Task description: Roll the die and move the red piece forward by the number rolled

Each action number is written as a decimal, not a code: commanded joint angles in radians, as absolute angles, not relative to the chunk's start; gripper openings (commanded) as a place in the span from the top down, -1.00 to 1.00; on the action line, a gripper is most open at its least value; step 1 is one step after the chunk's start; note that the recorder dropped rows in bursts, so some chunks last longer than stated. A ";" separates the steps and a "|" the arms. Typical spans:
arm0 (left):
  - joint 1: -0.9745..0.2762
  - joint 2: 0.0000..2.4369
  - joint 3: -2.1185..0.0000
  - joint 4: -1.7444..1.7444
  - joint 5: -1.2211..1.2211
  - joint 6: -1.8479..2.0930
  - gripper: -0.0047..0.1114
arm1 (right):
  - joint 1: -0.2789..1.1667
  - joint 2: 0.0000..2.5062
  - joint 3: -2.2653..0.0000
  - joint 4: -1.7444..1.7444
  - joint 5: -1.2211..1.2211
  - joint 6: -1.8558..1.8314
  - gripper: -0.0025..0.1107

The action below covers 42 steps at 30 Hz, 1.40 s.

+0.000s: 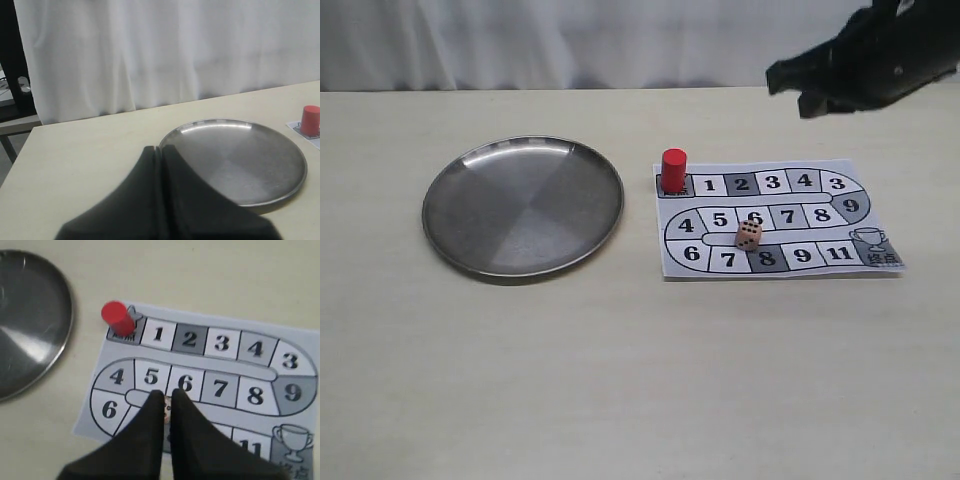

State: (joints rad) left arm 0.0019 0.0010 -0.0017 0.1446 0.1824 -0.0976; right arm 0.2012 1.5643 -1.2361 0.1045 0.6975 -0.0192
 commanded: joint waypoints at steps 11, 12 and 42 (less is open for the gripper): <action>-0.001 0.000 0.000 0.145 0.174 -0.099 0.92 | 0.225 1.770 -0.798 0.146 0.125 -0.138 0.88; -0.001 0.000 0.000 0.145 0.174 -0.099 0.92 | 0.237 1.793 -0.798 0.146 0.112 -0.152 0.88; -0.001 0.000 0.000 0.145 0.174 -0.099 0.92 | 0.282 1.923 -0.798 0.146 -0.053 -0.158 0.88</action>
State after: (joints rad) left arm 0.0019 0.0010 -0.0017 0.1446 0.1824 -0.0976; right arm 0.2810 1.9193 -0.8022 0.1452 -0.0515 -0.1475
